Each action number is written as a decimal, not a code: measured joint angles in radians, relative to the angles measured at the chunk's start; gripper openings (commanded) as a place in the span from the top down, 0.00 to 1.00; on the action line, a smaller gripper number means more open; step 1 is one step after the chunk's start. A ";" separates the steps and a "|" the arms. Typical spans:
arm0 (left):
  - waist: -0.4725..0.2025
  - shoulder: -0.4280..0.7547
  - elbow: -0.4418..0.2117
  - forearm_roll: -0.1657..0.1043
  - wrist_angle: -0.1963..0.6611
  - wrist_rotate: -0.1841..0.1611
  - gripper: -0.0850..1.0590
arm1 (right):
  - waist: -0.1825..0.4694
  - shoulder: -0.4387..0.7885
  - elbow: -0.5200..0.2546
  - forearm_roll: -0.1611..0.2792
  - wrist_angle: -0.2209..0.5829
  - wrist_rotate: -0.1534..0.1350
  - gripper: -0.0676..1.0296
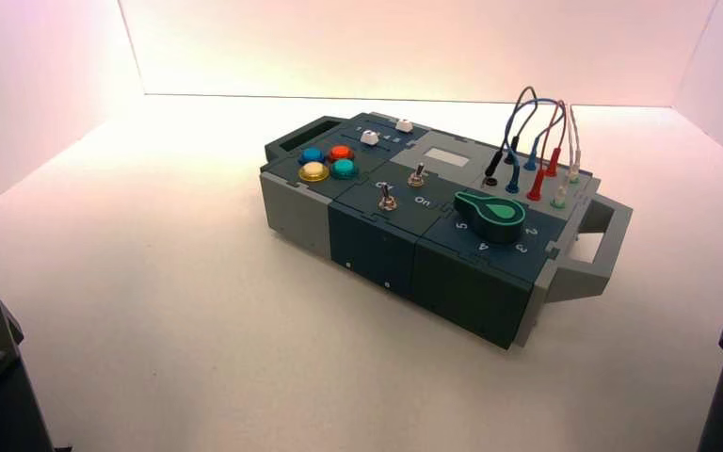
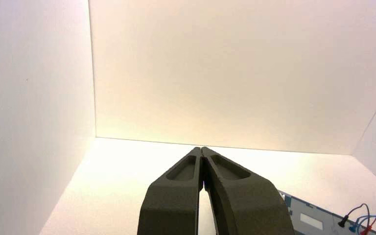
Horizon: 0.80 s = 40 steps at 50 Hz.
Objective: Pull the red wire.
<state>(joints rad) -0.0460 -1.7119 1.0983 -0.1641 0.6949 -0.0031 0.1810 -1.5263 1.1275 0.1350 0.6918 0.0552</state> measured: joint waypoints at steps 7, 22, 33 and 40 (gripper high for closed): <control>0.002 0.000 0.005 0.000 0.000 0.002 0.95 | 0.000 0.002 -0.005 0.002 0.014 0.000 0.96; 0.002 0.012 0.014 0.000 -0.005 0.006 0.95 | -0.002 0.000 -0.005 0.058 0.044 -0.005 0.96; 0.002 0.143 0.046 -0.003 -0.005 0.006 0.95 | 0.021 0.031 -0.003 0.239 0.141 -0.048 0.96; 0.002 0.195 0.041 -0.005 -0.017 0.005 0.95 | 0.066 0.112 -0.005 0.339 0.176 -0.052 0.94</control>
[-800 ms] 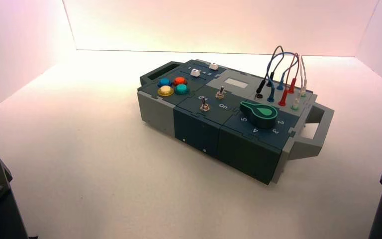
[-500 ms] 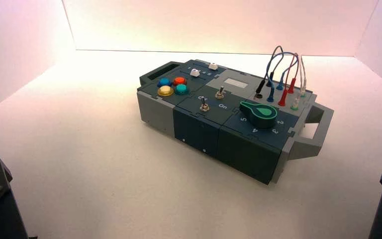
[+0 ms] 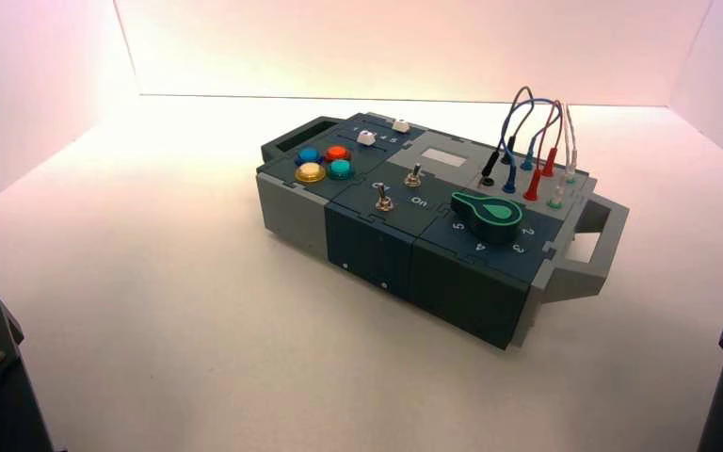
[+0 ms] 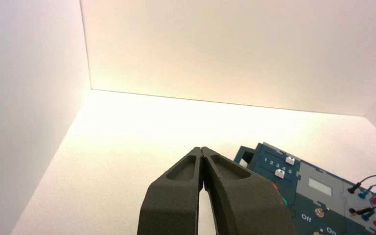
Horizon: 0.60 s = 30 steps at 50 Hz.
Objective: Pull the red wire.
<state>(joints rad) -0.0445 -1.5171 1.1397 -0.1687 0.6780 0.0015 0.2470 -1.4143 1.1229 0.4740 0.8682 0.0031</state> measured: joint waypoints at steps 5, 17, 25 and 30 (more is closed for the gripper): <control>0.000 0.017 -0.011 -0.002 -0.008 -0.002 0.95 | 0.031 0.080 -0.002 0.035 0.008 0.000 0.87; 0.000 0.038 -0.015 -0.003 -0.035 -0.003 0.95 | 0.110 0.302 -0.031 0.048 0.048 -0.003 0.55; 0.000 0.063 -0.015 -0.003 -0.066 -0.003 0.95 | 0.126 0.413 -0.048 0.052 0.074 -0.002 0.51; 0.000 0.087 -0.015 -0.003 -0.091 -0.003 0.95 | 0.124 0.468 -0.058 0.054 0.080 0.005 0.49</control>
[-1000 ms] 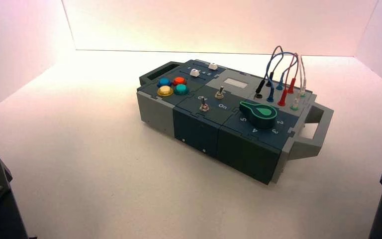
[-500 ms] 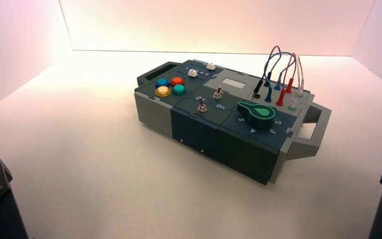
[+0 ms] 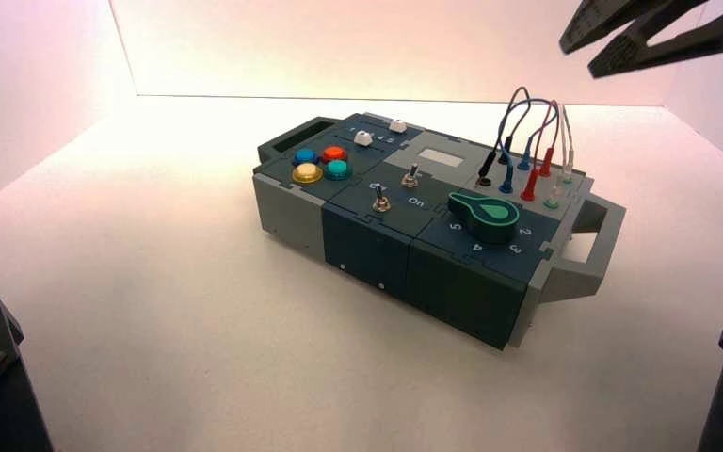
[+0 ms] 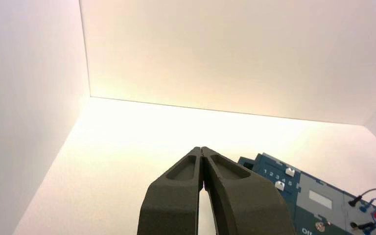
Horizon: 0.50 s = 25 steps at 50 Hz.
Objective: Pull the red wire.
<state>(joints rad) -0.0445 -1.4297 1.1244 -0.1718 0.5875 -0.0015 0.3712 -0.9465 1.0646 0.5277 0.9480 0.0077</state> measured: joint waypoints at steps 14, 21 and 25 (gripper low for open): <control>-0.026 0.049 0.002 0.000 -0.051 0.000 0.95 | 0.002 0.152 -0.002 -0.002 0.017 -0.006 0.48; -0.034 0.063 0.002 0.000 -0.066 0.000 0.95 | 0.000 0.215 -0.018 -0.014 0.015 -0.006 0.47; -0.034 0.071 0.002 0.000 -0.072 0.003 0.95 | 0.002 0.238 -0.031 -0.025 0.009 -0.006 0.46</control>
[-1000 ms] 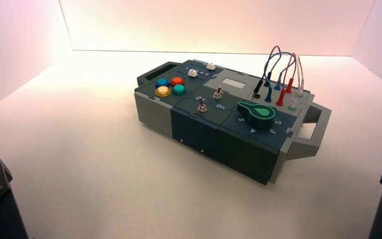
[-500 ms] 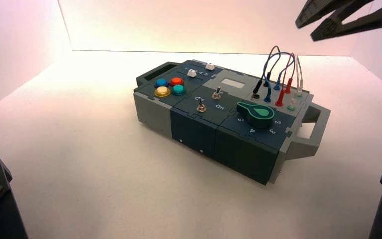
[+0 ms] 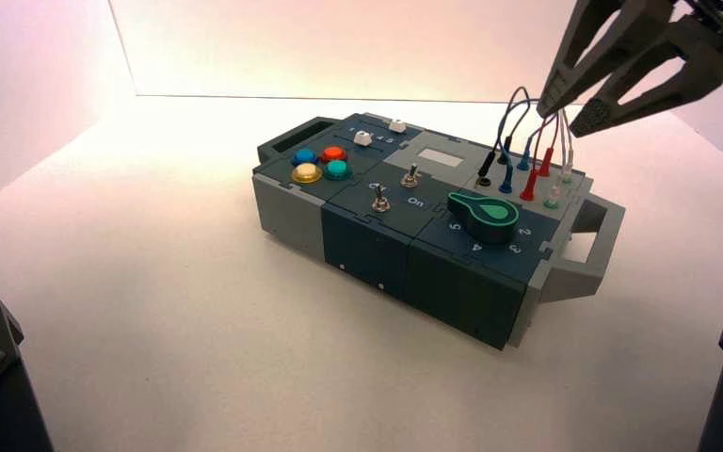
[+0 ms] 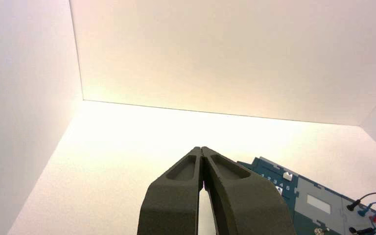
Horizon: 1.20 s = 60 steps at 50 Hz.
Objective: Pull the red wire.
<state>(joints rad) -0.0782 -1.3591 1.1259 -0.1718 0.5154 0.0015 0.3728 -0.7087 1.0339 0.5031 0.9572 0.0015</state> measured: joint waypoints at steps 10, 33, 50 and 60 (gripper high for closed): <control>-0.002 0.025 0.000 0.000 -0.015 0.002 0.95 | 0.000 0.101 -0.037 -0.025 -0.020 -0.002 0.45; -0.011 0.046 0.000 0.002 -0.037 0.008 0.95 | -0.002 0.307 -0.115 -0.115 -0.055 -0.005 0.45; -0.018 0.104 -0.003 0.002 -0.060 0.026 0.95 | 0.000 0.431 -0.133 -0.184 -0.087 0.002 0.44; -0.031 0.112 -0.012 0.002 -0.074 0.028 0.95 | -0.006 0.439 -0.141 -0.225 -0.087 0.012 0.44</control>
<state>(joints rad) -0.1089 -1.2471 1.1137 -0.1703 0.4418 0.0291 0.3666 -0.2700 0.8928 0.2777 0.8698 0.0138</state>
